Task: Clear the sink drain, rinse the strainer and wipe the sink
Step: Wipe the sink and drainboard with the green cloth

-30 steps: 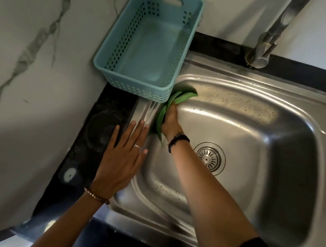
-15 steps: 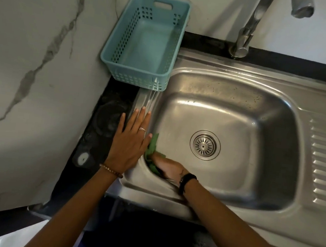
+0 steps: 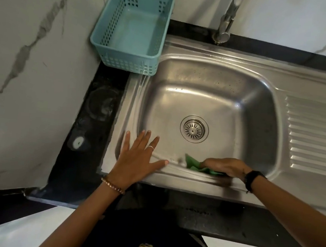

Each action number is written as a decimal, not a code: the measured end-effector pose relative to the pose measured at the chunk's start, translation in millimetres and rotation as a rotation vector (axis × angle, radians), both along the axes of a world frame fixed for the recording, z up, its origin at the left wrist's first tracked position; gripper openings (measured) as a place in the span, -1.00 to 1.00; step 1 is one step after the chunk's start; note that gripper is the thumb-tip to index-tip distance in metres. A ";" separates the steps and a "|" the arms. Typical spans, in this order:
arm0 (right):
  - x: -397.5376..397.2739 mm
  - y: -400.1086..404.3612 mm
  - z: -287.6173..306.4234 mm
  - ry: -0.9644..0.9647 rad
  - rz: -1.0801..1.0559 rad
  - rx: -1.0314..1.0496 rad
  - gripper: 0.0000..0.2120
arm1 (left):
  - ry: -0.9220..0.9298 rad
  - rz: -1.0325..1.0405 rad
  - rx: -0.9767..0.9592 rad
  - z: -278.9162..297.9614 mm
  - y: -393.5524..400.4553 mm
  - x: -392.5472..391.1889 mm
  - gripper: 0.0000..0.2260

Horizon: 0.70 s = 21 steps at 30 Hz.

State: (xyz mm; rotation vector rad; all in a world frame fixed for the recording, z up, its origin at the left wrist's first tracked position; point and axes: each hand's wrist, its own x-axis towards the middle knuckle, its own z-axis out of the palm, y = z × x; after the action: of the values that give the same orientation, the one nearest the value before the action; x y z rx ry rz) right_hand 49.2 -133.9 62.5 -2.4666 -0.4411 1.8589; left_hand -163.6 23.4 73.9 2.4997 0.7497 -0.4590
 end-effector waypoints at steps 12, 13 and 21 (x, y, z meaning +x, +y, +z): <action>-67.8 64.5 4.9 0.209 -0.059 0.365 -0.55 | -0.150 0.171 0.059 1.8 -24.9 -1.6 -0.10; -64.2 59.4 5.3 0.202 -0.013 0.337 -0.55 | -0.151 0.183 0.073 2.2 -27.0 -2.3 -0.12; 48.4 -51.5 40.7 -0.055 0.471 -0.077 -0.27 | -0.178 0.109 -0.051 10.5 -97.6 43.6 -0.37</action>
State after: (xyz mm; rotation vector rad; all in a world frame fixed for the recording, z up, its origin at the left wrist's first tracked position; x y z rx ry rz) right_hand 97.6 -185.4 103.3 -2.6419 -1.0509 1.9857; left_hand -120.0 -74.3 84.4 2.3996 0.7882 -0.2112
